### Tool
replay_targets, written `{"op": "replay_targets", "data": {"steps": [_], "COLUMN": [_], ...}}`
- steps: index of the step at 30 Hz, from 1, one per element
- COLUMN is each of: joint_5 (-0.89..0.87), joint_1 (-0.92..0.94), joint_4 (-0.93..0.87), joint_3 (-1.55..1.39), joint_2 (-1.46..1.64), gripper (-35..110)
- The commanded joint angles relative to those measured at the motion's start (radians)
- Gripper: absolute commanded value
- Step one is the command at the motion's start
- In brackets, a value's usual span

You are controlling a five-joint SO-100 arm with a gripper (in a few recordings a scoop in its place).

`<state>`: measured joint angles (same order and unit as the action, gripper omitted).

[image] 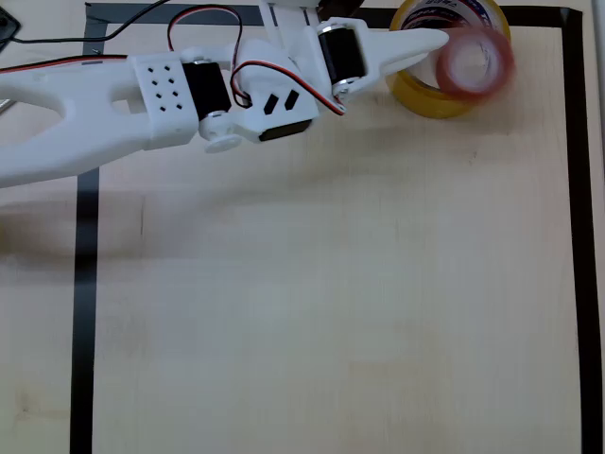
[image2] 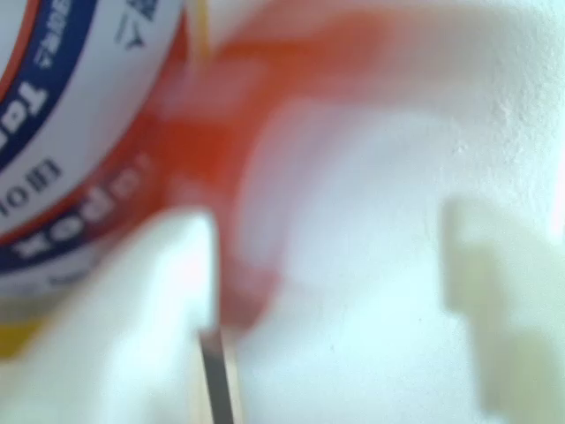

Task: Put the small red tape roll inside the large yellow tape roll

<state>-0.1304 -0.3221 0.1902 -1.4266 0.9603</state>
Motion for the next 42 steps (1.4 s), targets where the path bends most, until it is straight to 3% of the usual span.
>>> {"op": "replay_targets", "data": {"steps": [1,13,23,35,42], "joint_5": [-0.012,-0.009,-0.002,-0.002,-0.009], "joint_1": [-0.011,-0.037,0.029,0.035,0.023], "joint_4": [0.012,0.029,0.206,0.23,0.094], "joint_3": [0.055,-0.221,-0.268,0.207,0.4], "joint_2": [0.094,0.311,0.382,-0.002,-0.084], "gripper": [14,12,0,0,0]}}
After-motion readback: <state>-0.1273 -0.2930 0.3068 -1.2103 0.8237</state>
